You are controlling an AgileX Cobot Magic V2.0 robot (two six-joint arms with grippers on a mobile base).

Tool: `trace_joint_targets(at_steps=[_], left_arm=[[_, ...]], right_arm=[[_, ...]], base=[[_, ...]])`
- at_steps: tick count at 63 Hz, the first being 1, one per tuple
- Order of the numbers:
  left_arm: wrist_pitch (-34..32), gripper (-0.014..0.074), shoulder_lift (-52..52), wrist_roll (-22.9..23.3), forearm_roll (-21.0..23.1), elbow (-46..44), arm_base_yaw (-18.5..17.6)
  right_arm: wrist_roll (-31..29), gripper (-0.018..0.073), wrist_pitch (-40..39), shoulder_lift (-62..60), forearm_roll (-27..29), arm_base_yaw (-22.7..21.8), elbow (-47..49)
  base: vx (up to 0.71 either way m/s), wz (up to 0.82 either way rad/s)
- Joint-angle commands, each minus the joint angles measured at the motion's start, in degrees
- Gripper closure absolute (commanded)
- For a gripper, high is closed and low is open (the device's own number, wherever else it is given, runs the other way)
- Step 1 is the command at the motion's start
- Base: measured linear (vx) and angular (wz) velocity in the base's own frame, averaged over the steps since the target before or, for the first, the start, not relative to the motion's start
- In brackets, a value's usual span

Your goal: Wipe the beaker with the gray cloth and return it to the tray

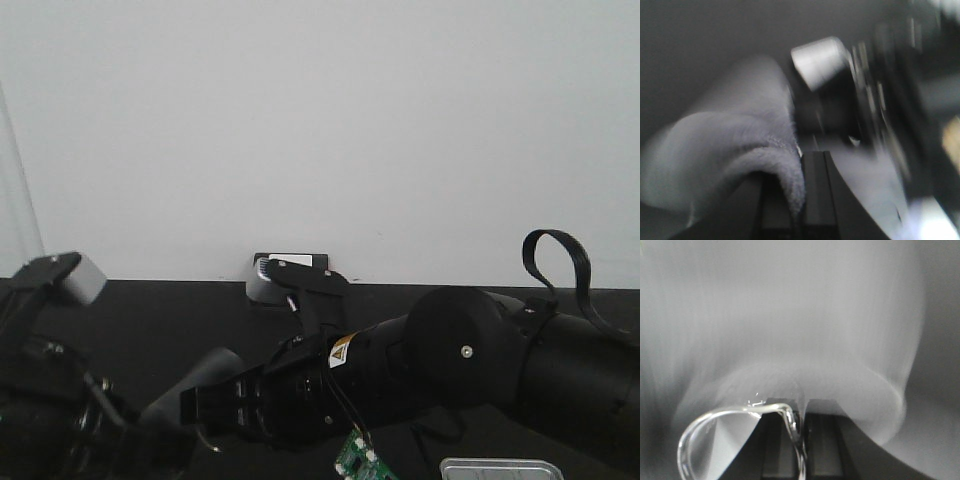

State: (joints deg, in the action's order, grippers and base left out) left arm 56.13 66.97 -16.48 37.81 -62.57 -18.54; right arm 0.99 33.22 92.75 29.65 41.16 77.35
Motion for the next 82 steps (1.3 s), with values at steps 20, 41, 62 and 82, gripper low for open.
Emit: trace_joint_targets(at_steps=[20, 41, 62, 82], left_arm=[[-7.4, 0.0596, -1.4, -1.0, 3.1, -2.1, -0.3], [-27.7, 0.0596, -1.2, -1.0, -6.6, -2.1, -0.1], [-22.1, 0.0591, -0.5, 16.5, -40.1, 2.8, 4.5], [-24.6, 0.0431, 8.3, 21.5, -49.2, 8.7, 4.7]], right_arm=[[-0.4, 0.0571, 1.0, -2.5, 2.0, -0.7, 2.1], [1.4, 0.0571, 13.4, -3.8, -6.6, -6.6, 2.1], [0.4, 0.0571, 25.2, -5.3, -25.9, -27.8, -2.3], [-1.0, 0.0571, 26.4, -1.2, -26.8, -36.3, -4.1]], base=[[0.0, 0.0], [0.0, 0.0], [0.0, 0.0], [0.0, 0.0]])
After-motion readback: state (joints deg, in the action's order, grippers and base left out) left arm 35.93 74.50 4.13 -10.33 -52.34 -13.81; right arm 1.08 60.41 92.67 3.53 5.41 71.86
